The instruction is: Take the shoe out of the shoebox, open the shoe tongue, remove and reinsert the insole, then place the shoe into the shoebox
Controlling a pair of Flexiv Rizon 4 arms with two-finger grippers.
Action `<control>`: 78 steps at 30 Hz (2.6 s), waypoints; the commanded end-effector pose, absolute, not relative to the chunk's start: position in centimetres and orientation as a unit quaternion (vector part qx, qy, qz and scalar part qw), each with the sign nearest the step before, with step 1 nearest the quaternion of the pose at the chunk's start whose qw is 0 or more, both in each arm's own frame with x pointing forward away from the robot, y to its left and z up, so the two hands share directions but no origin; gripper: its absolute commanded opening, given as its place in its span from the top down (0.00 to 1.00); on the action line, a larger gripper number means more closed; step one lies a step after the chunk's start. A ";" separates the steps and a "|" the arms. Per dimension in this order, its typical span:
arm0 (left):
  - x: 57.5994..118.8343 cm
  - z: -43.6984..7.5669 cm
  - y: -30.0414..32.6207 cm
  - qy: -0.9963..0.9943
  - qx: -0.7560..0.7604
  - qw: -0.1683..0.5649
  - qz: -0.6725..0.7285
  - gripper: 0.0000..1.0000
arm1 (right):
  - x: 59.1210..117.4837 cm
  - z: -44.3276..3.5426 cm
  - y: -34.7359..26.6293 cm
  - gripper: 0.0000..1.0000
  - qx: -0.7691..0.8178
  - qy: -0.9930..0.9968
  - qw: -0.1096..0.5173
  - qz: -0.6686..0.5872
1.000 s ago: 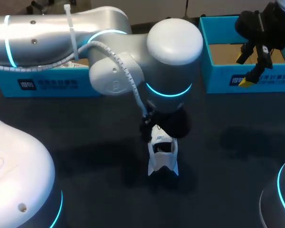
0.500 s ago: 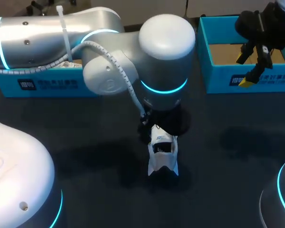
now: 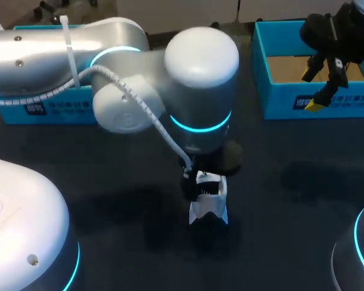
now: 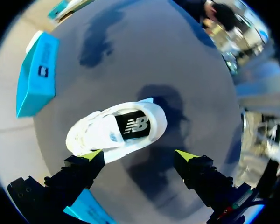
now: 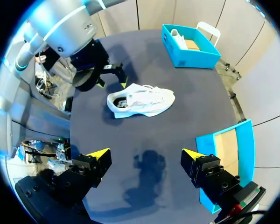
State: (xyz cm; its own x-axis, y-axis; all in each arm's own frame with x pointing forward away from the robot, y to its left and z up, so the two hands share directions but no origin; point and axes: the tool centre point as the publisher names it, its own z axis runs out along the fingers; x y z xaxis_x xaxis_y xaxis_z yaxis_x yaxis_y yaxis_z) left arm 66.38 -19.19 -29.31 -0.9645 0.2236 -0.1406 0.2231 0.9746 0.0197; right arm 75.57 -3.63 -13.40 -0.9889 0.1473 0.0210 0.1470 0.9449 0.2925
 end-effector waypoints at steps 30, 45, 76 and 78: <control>63.2 -37.7 -23.0 0.994 -0.056 0.086 -0.047 0.00 | 75.7 -13.4 -3.6 0.00 0.075 0.986 -0.001 0.147; 63.1 -40.0 -21.9 0.995 -0.072 0.055 -0.032 0.05 | 75.7 -13.4 -3.6 0.00 0.075 0.986 -0.001 0.147; 61.3 -39.6 -22.4 0.995 -0.052 -0.089 -0.014 1.00 | 75.7 -13.4 -3.6 0.00 0.075 0.986 -0.001 0.147; 61.2 -39.2 -22.3 0.993 -0.060 -0.104 -0.008 1.00 | 75.7 -13.4 -3.6 0.00 0.075 0.986 -0.001 0.147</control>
State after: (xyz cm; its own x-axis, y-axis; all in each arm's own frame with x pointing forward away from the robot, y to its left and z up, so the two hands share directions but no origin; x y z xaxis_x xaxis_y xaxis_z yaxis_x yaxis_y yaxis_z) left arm 60.62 -22.13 -39.54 -0.9780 -0.1162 0.1734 -0.1208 0.9925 -0.0161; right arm 75.57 -3.63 -13.40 -0.9889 0.1473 0.0210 0.1469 0.9449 0.2926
